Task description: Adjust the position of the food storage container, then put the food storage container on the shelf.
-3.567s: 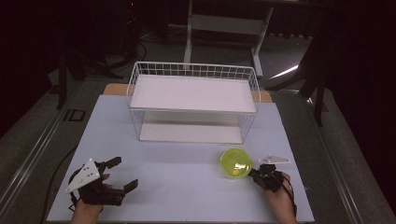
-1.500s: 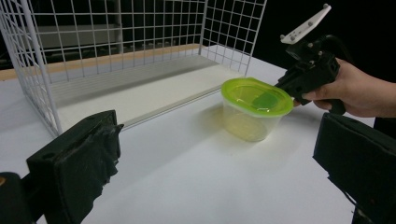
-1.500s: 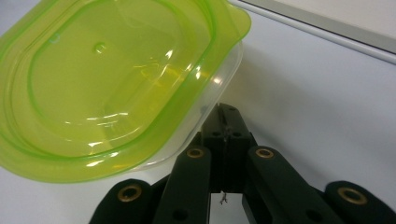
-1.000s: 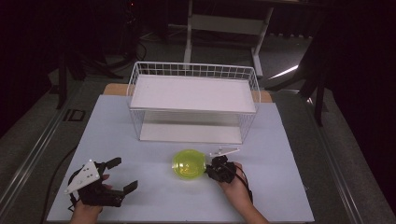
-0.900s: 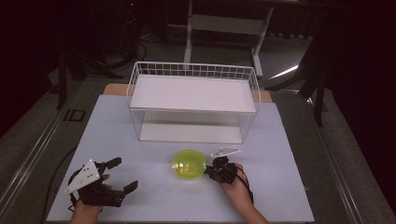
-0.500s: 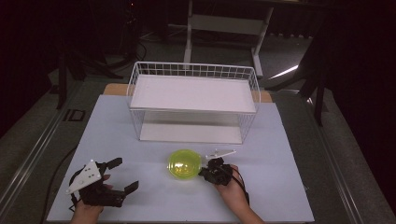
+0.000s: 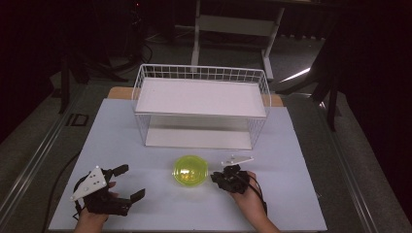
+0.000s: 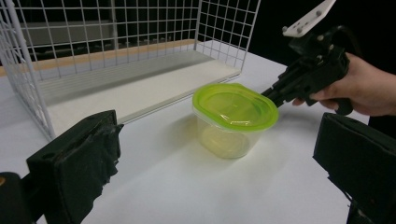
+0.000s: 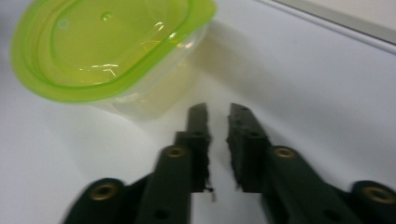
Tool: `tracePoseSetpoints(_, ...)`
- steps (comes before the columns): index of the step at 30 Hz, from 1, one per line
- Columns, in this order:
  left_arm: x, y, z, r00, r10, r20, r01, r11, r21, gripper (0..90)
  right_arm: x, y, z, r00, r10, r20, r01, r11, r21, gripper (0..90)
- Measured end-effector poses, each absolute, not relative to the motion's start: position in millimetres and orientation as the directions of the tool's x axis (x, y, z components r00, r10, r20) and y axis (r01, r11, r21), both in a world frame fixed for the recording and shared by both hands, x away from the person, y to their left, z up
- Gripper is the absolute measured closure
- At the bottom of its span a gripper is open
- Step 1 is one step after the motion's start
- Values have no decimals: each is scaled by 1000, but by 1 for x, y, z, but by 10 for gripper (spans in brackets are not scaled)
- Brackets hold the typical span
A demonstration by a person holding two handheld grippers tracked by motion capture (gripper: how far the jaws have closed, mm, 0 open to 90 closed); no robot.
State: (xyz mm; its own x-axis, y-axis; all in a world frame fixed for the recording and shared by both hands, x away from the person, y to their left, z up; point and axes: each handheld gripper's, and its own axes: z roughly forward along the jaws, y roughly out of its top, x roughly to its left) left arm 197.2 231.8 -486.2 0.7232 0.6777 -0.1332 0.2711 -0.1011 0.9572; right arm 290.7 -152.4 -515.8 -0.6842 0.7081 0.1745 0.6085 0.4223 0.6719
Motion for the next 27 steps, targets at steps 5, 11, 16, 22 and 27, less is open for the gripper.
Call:
tracePoseSetpoints(5, 197, 230, -487, 737, 662, -137, 269, -102, 958, 14, 283, -165, -507, -684, 712, 158, 585, 407, 701, 611)
tracePoseSetpoints(11, 198, 227, -483, 765, 625, -154, 254, -73, 964, 14, 269, -172, -496, -696, 695, 181, 564, 373, 737, 285)
tracePoseSetpoints(16, 200, 221, -472, 783, 610, -126, 272, -152, 950, 14, 262, -173, -487, -720, 666, 194, 535, 354, 767, 172)
tracePoseSetpoints(22, 202, 212, -463, 803, 579, -139, 297, -187, 936, 14, 259, -174, -469, -744, 627, 228, 496, 290, 819, 158)
tracePoseSetpoints(27, 207, 204, -454, 817, 556, -152, 311, -204, 928, 14, 261, -172, -461, -745, 648, 158, 447, 309, 839, 200)
